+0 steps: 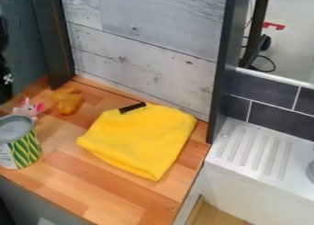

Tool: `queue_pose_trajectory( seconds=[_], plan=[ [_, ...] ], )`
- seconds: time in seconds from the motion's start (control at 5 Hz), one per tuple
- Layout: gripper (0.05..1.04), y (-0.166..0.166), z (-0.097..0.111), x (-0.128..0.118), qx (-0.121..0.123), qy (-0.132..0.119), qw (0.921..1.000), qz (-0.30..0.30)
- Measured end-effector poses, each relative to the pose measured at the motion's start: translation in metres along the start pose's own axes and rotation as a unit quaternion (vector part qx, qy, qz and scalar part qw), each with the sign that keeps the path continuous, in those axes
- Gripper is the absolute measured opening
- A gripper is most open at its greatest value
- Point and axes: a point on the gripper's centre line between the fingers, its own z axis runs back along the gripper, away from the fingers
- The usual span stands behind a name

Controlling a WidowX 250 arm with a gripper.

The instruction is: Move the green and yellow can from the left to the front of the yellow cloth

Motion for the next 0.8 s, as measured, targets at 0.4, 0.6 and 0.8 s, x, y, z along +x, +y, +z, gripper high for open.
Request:
queue_pose_trajectory(
  seconds=[0.4,0.6,0.8],
  plan=[
    [1.000,0.018,-0.028,-0.003,-0.101,0.021,0.9944,-0.026],
    [1.000,0.023,-0.039,-0.004,-0.101,0.041,0.9936,-0.031],
    [1.000,0.031,-0.044,-0.004,-0.086,0.052,0.9944,-0.031]
  ],
)
